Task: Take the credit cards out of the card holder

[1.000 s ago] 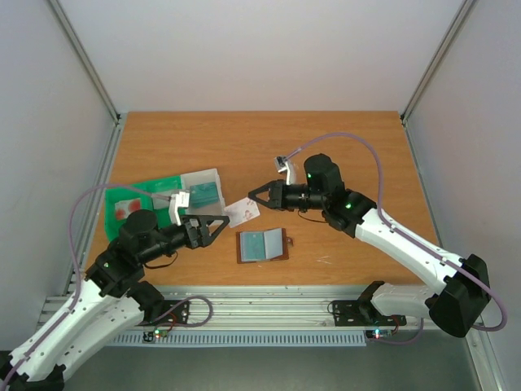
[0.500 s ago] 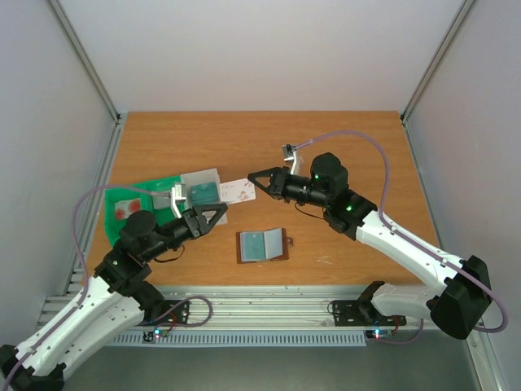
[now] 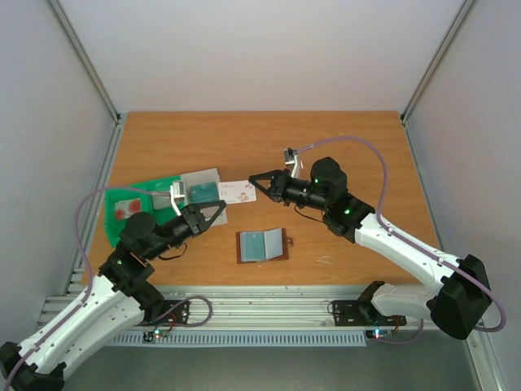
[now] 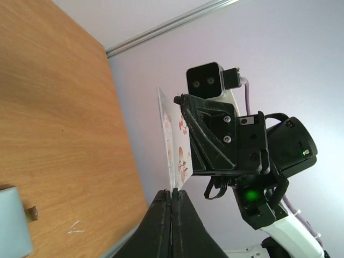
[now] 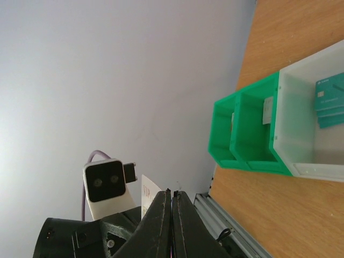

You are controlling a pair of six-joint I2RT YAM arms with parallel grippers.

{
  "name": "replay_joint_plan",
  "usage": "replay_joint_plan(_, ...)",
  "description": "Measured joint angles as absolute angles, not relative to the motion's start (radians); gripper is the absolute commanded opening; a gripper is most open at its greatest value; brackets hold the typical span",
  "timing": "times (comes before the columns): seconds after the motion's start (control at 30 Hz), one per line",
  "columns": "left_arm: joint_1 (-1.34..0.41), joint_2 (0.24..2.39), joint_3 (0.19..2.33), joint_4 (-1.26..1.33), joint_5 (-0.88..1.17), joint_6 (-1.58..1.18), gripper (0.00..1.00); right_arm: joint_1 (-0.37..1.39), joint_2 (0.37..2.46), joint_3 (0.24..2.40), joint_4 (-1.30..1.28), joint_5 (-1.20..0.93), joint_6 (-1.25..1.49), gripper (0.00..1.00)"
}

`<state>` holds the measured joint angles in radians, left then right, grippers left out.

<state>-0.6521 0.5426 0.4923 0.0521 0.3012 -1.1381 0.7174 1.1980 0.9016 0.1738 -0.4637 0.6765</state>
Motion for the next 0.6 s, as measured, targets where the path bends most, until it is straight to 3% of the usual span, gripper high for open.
replay_joint_plan(0.27,-0.652,0.542,0.491,0.049,0.298,-1.140,0.00,0.717,1.198,0.896,0.176,-0.464,0.679,0.10)
replay_joint_plan(0.43,-0.652,0.541,0.491,0.049,0.298,-1.125,0.00,0.717,1.198,0.894,0.169,-0.465,0.675,0.26)
replay_joint_plan(0.6,-0.651,0.542,0.491,0.043,0.298,-1.107,0.00,0.717,1.197,0.894,0.143,-0.466,0.668,0.56)
